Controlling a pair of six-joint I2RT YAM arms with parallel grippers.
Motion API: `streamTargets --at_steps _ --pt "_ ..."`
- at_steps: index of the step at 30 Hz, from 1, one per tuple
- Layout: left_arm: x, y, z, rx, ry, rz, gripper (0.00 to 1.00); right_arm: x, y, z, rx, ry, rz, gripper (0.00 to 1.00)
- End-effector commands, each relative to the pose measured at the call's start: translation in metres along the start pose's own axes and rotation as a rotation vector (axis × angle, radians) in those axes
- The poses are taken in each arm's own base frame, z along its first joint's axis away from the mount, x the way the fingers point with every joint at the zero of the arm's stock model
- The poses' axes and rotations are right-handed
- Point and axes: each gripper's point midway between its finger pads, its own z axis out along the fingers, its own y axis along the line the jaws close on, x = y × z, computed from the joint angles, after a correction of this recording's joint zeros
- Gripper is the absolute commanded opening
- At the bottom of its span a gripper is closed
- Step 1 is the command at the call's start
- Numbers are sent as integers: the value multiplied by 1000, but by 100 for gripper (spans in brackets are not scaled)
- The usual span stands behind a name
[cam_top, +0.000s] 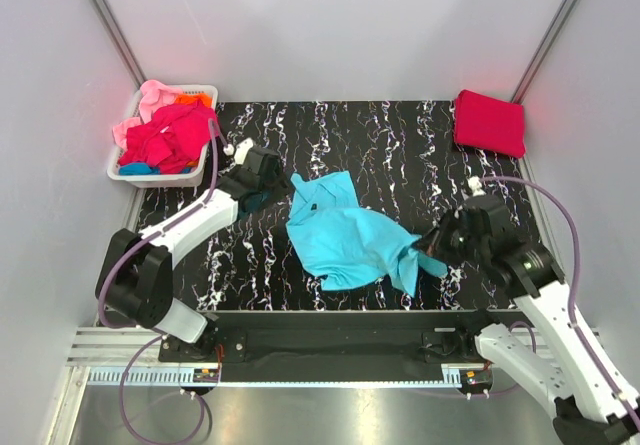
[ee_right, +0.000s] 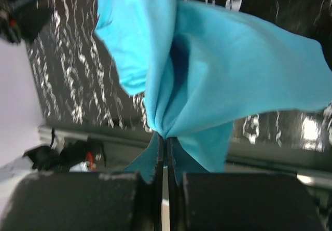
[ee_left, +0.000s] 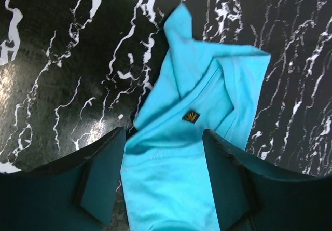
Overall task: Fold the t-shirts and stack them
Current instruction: Flatten the tshirt out
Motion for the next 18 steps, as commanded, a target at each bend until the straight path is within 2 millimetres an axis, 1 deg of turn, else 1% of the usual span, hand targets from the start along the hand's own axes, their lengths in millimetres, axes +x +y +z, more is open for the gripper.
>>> streamTargets --at_steps 1,3,4,5,6,7,8,9,10,11,12,13,14,15,16,17,18 --pt "-24 -28 -4 71 -46 1 66 31 2 -28 -20 131 66 0" --pt "-23 -43 4 113 -17 29 66 38 5 -38 -47 153 89 0" --pt "-16 -54 5 157 29 43 66 41 9 -41 -70 171 89 0" --pt "-15 -64 14 180 52 67 66 48 14 -45 -101 211 86 0" --pt "-13 -72 18 202 75 79 66 50 18 -48 -118 229 90 0" --pt "-6 -83 19 245 123 94 66 54 21 -50 -138 253 90 0" --pt "-11 -98 20 280 129 103 66 59 27 -55 -178 289 88 0" --pt "-2 -100 34 278 164 116 65 63 29 -58 -192 309 86 0" --pt "3 -107 38 294 189 123 65 65 31 -61 -209 319 82 0" --pt "-2 -120 39 320 182 133 65 67 31 -64 -218 328 80 0" --pt "9 -120 52 308 210 142 64 69 31 -68 -218 336 78 0" --pt "12 -124 56 316 221 151 64 70 33 -71 -229 345 74 6" --pt "8 -135 56 336 211 164 64 72 34 -74 -242 350 68 33" --pt "14 -139 60 335 215 175 64 71 33 -77 -234 347 69 36" --pt "19 -138 70 319 218 186 64 70 32 -79 -229 335 63 38" --pt "18 -144 72 321 205 195 64 66 26 -80 -195 298 57 45" --pt "21 -148 74 319 197 206 64 61 25 -83 -186 264 47 49"
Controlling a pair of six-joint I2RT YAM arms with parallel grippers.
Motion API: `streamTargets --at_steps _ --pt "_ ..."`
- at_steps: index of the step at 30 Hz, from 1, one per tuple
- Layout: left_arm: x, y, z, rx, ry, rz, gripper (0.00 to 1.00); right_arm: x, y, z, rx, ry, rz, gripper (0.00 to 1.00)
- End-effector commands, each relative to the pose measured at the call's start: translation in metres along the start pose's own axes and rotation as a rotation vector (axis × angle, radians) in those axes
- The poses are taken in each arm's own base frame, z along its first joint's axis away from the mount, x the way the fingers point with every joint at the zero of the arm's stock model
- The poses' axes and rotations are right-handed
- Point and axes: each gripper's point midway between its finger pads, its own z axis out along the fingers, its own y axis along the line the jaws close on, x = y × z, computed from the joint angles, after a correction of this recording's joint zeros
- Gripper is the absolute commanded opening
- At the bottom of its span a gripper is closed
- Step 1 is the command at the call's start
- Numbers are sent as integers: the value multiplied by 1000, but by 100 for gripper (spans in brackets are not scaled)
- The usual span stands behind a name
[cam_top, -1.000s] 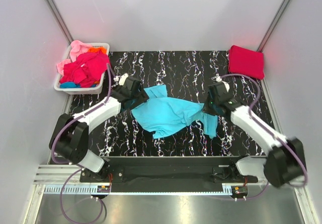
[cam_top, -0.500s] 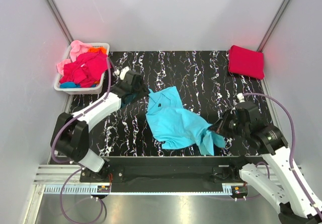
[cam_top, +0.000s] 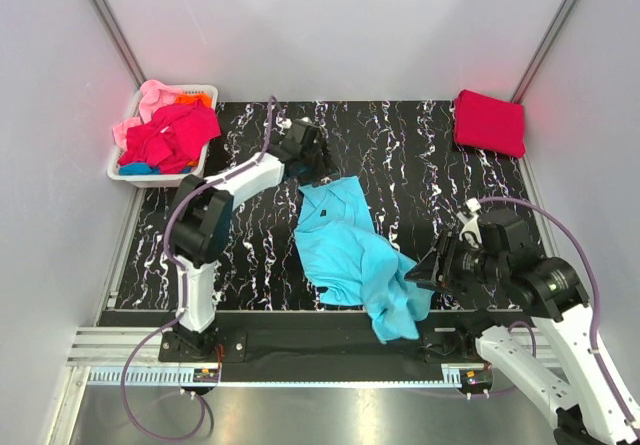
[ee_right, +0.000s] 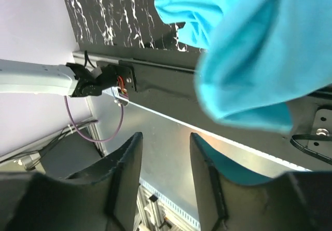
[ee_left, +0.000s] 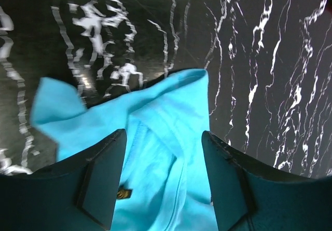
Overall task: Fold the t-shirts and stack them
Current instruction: Flatten the tshirt out
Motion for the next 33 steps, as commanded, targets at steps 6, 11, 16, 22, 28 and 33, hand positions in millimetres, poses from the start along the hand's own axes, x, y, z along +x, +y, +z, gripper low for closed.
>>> streamTargets --at_steps 6,11,16,22,28,33 --pt "10 -51 28 76 -1 97 62 -28 -13 -15 132 -163 -44 47" --pt "26 -44 33 -15 2 109 61 -43 -12 1 125 -197 -16 46" --pt "43 -28 28 -102 8 101 61 -46 -16 11 139 -189 -13 45" --pt "62 -27 31 -104 53 109 60 -46 -18 14 142 -187 -14 45" --pt "70 -21 31 -120 70 101 57 -45 -21 15 146 -192 -1 44" --pt "75 -23 39 -110 95 86 43 -47 -19 16 146 -192 -1 43"
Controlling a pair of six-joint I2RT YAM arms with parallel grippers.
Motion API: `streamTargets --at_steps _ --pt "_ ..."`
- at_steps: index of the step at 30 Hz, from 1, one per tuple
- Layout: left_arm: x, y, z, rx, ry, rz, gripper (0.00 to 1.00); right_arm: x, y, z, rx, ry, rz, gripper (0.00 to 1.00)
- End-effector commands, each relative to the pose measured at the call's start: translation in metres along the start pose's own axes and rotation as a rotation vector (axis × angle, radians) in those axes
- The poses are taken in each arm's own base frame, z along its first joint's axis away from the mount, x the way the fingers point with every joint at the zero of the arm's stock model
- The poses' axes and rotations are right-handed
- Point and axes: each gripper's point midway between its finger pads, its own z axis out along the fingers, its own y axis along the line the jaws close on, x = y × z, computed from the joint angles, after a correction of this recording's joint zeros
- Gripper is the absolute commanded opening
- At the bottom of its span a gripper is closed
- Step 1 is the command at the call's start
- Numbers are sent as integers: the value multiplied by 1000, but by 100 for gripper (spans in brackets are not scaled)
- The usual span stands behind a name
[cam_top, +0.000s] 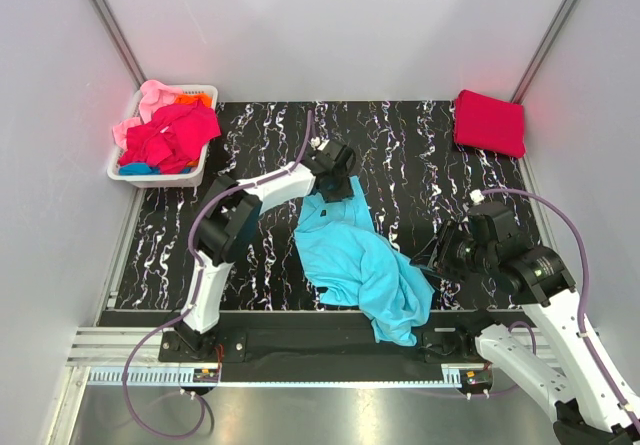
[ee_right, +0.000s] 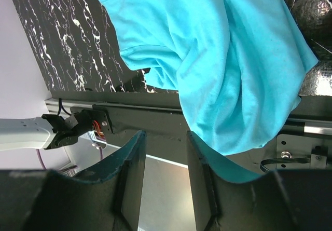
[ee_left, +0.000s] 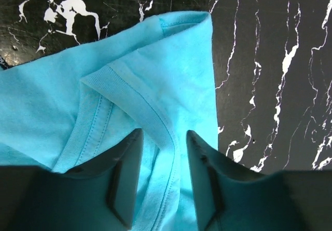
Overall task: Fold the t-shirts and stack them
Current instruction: Flatten the tshirt out
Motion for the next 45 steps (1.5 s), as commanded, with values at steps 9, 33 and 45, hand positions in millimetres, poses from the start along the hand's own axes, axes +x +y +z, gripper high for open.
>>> streamTargets --at_steps 9,33,45 --pt "-35 -13 -20 -1 -127 22 0 -12 3 7 1 -46 -7 43" --pt "-127 73 -194 -208 -622 -153 0 -56 6 88 85 -76 -64 46" --pt "25 142 -248 -136 -440 -173 0 -104 20 167 203 -42 -109 43"
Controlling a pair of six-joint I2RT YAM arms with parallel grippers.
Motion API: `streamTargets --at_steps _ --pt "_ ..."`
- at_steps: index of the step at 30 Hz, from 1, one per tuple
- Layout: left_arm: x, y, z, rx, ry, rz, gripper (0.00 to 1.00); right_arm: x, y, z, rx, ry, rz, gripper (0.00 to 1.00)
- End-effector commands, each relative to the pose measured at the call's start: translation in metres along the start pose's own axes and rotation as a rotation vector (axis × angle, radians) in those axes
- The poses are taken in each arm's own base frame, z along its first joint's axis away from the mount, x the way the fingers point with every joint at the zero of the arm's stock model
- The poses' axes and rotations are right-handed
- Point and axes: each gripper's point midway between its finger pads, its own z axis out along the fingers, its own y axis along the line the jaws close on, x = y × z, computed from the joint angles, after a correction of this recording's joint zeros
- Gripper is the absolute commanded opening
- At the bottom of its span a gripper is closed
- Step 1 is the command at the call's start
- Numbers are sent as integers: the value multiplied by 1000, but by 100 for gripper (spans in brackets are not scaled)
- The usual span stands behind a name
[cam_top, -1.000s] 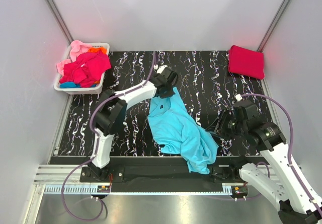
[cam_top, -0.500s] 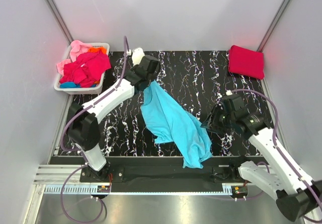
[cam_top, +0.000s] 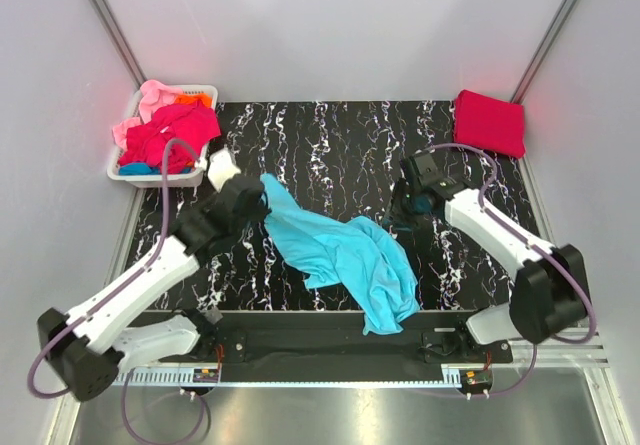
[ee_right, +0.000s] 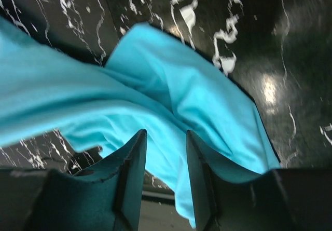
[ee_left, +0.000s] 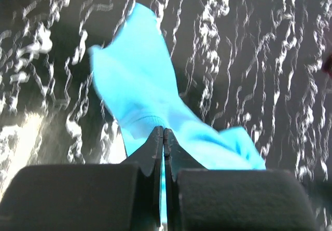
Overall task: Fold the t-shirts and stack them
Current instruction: Flatten the tshirt out
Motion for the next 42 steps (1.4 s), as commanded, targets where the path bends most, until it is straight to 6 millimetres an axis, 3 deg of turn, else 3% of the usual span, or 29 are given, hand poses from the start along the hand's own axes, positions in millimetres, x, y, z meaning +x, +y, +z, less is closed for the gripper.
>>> streamTargets --at_steps 1,3,7,8,11,17,19,21,22,24,25,27,29,30,31,32,37,38,42 --pt "50 33 -13 -41 119 -8 0 -28 25 6 -45 -66 -44 42" --pt "77 54 -14 -73 171 4 1 -32 31 13 -54 -52 -53 42" --pt "114 86 -18 -170 247 -8 40 -41 45 17 -76 -47 -62 42" --pt "116 89 -21 -187 245 -14 42 -42 46 18 -79 -48 -66 42" --pt "107 99 -28 -249 187 -43 45 -46 51 21 -85 -45 -72 42" --pt "82 98 -24 -278 61 -100 50 -41 56 33 -99 -5 -86 42" --pt "73 86 -19 -254 32 -108 53 -35 62 38 -138 25 -114 42" --pt "79 72 -10 -216 78 -112 56 -28 66 44 -161 55 -148 42" --pt "70 60 3 -169 77 -138 56 -24 69 45 -178 70 -159 42" --pt "84 47 17 -101 179 -164 56 -19 71 47 -187 82 -180 42" --pt "70 39 30 -60 154 -191 56 -16 72 47 -196 86 -189 42" --pt "67 33 47 -61 174 -184 56 -11 76 41 -225 90 -200 43" --pt "51 35 67 -74 161 -183 56 -5 76 41 -244 98 -212 43" --pt "42 25 72 -50 169 -195 56 -2 78 39 -257 105 -218 43" --pt "41 30 90 -77 179 -189 56 4 76 41 -259 117 -222 43" --pt "31 19 96 -47 183 -195 56 7 76 41 -269 123 -225 43" --pt "24 26 148 -117 210 -177 56 21 72 39 -295 138 -224 43" --pt "13 23 154 -127 178 -171 55 22 73 37 -304 136 -221 43" --pt "5 36 175 -215 152 -135 53 25 74 32 -322 135 -216 43"
